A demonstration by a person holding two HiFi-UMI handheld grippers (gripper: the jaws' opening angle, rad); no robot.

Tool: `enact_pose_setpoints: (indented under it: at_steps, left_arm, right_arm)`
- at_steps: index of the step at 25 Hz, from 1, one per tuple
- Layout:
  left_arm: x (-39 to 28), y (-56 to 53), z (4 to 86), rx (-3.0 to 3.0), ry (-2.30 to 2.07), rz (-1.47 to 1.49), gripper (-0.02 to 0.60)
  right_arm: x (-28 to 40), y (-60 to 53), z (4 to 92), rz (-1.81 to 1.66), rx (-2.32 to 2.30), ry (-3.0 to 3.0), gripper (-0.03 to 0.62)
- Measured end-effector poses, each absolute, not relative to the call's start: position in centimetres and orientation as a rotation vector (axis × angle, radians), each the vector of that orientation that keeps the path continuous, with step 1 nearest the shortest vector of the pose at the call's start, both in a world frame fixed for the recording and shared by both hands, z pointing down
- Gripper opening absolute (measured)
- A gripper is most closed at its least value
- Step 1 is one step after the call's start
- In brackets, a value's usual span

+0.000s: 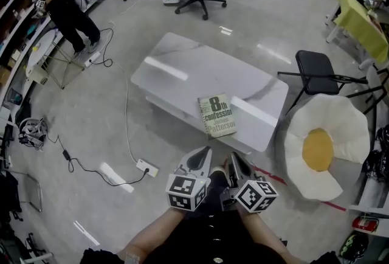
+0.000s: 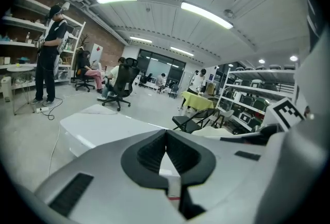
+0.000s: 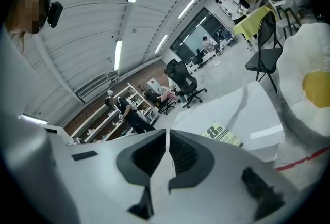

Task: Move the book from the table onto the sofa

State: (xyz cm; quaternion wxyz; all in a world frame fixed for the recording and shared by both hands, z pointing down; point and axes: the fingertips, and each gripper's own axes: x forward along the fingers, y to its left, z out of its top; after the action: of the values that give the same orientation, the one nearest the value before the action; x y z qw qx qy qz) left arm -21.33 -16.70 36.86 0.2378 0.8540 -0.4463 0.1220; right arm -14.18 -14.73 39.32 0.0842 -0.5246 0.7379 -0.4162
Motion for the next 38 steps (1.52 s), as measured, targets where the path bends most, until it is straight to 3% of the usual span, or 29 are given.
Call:
enact_pose_setpoints:
  at_steps: [6,16,38]
  left_arm:
    - [-20.9,-22.0,39.6,2.265,-1.275,0.354,0.011]
    - [-21.5,-27.5,47.7,2.213,-1.246,0.373,0.011]
    - [-24.5,-31.2,69.8,2.171,-1.284,0.326,0.011]
  right_arm:
    - [-12.9,-19.1,42.6,-1.382,-1.487,2.146,0.025]
    - [-13.9,-23.5,52.7,-1.651,-1.229,1.791,0.321]
    - [-17.7,-24.5,74.5,-1.743,-1.153,1.633,0.328]
